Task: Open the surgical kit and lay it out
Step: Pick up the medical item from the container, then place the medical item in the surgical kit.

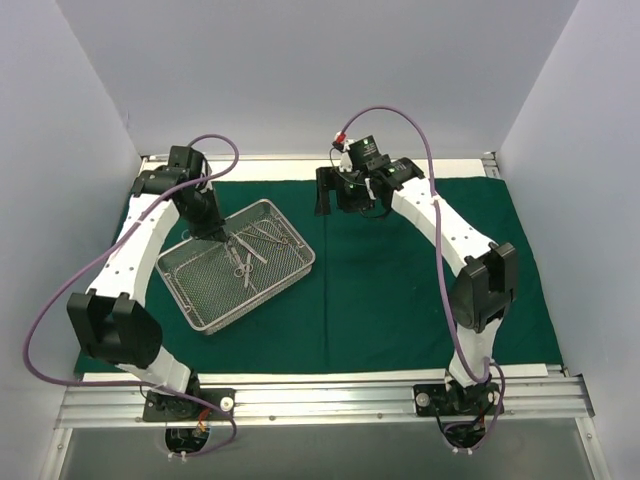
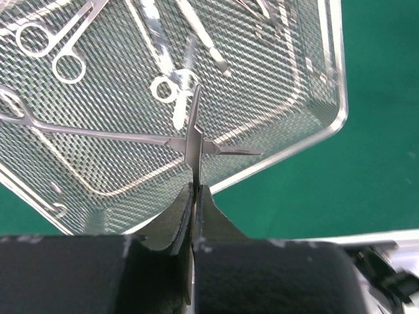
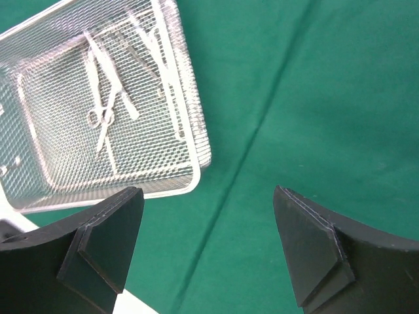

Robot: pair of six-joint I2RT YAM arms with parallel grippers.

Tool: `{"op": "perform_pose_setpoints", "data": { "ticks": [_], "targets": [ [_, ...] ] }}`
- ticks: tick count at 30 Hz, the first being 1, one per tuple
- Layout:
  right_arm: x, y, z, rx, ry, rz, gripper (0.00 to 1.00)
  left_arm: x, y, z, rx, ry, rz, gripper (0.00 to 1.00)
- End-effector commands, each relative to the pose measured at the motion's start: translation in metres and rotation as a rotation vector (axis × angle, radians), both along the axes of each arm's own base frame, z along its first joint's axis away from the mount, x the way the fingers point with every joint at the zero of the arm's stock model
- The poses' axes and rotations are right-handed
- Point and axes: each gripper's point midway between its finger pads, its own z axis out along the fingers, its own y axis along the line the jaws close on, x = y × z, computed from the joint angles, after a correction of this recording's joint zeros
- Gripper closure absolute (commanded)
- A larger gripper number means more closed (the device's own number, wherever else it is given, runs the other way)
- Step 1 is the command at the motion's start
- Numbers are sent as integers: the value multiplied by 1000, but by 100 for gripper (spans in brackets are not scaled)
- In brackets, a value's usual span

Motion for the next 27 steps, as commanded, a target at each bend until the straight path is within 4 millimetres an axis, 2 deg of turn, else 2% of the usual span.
{"op": "perform_pose_setpoints", "data": {
  "ticks": [1,4,6,7,8,9,10,11,12,13,14,15,16,17,18,20,21,23,24,26,27],
  "targets": [
    [-2,18,13,72,-8,85,18,-13,-15,15,-100,-28,-42,98],
    [-4,24,22,112,-32,120,18,-19,-30,28,-192,-50,-68,98],
    [-14,35,32,176,-30,187,19,-28,-43,33,-279,-36,-89,98],
    [-17,40,36,203,-33,219,20,-25,-51,43,-327,-84,-110,98],
    [-25,46,46,243,-40,280,20,-26,-61,50,-392,-97,-124,98],
    [-29,49,53,269,-52,312,21,-37,-80,55,-522,-74,-179,98],
    [-29,53,63,309,-83,341,22,-29,-92,78,-611,-188,-236,98],
    [-33,53,71,339,-95,361,22,-33,-103,89,-708,-186,-232,98],
    [-38,54,81,385,-96,397,23,-43,-113,92,-800,-163,-268,98],
    [-42,56,87,406,-104,426,23,-40,-119,118,-860,-282,-330,98],
    [-45,56,93,419,-115,445,23,-45,-124,129,-931,-259,-312,98],
    [-47,56,98,428,-122,456,26,-49,-127,140,-971,-274,-336,98],
    [-48,57,103,444,-134,466,29,-56,-132,158,-1018,-329,-402,98],
    [-53,58,109,465,-144,479,32,-60,-134,167,-1061,-307,-393,98],
    [-55,59,106,481,-136,482,36,-67,-137,176,-1090,-314,-420,98],
    [-50,62,119,525,-164,440,42,-77,-140,193,-1164,-322,-456,98],
    [-48,63,121,532,-171,429,48,-83,-142,209,-1184,-393,-512,98],
    [-41,66,130,563,-187,396,52,-89,-142,213,-1216,-364,-509,98],
    [-37,68,135,584,-207,387,60,-94,-145,216,-1224,-368,-532,98],
    [-38,77,135,623,-162,382,70,-101,-149,221,-1247,-350,-550,98],
    [-37,81,141,646,-182,391,71,-105,-153,224,-1255,-350,-573,98]
  ]
}}
